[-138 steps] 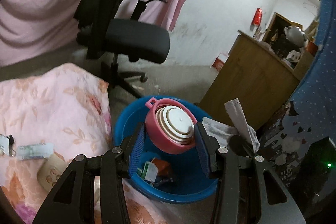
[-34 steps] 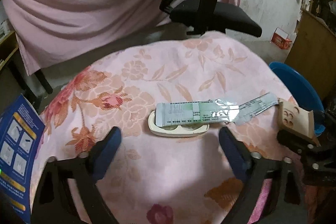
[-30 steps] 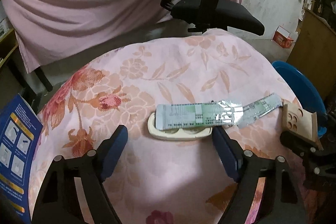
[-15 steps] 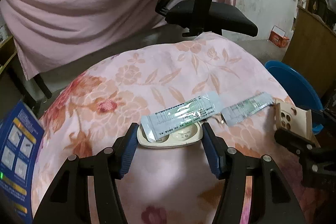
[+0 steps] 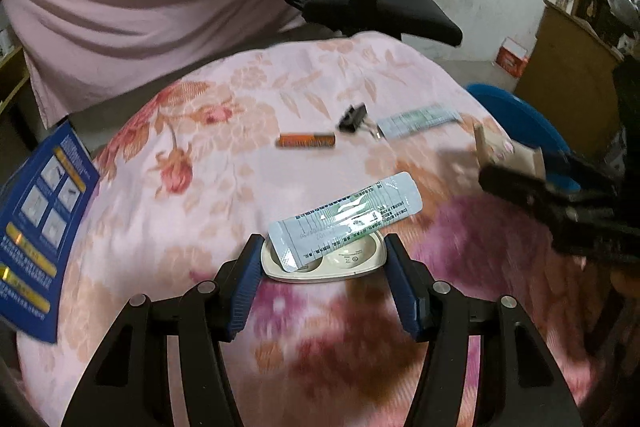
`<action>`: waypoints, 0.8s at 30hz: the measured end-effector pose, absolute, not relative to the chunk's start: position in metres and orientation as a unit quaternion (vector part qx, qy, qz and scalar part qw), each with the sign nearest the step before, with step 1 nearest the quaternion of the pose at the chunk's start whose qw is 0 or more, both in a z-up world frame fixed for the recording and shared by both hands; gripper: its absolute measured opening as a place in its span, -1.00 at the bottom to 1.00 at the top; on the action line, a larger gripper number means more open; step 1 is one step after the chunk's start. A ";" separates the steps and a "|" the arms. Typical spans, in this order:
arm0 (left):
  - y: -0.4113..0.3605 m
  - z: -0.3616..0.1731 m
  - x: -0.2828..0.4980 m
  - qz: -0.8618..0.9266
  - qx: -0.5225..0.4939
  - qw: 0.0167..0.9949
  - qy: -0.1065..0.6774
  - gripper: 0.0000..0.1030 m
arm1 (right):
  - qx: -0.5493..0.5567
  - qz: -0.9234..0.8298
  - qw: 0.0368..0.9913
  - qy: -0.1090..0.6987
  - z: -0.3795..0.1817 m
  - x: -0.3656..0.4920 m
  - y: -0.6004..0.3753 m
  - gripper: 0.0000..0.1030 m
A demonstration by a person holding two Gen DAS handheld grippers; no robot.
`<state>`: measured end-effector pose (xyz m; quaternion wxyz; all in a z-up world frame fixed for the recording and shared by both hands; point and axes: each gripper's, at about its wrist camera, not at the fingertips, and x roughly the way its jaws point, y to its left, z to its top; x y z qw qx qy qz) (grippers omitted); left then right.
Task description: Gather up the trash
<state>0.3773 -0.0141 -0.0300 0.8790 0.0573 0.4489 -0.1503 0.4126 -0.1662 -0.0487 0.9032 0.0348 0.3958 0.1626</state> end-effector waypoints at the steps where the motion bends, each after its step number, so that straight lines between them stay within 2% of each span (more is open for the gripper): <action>1: -0.014 -0.030 0.374 -0.151 0.060 0.877 0.452 0.05 | 0.036 0.164 0.903 0.396 -0.049 0.411 -0.167 1.00; 13: 0.000 -0.021 0.329 -0.156 0.031 0.863 0.479 0.05 | 0.019 0.180 0.904 0.389 -0.044 0.391 -0.164 1.00; 17: 0.002 -0.015 0.318 -0.142 0.036 0.875 0.461 0.05 | 0.024 0.182 0.904 0.387 -0.043 0.386 -0.167 1.00; 24: 0.006 -0.033 0.314 -0.124 0.022 0.876 0.465 0.05 | 0.028 0.188 0.901 0.391 -0.045 0.382 -0.169 1.00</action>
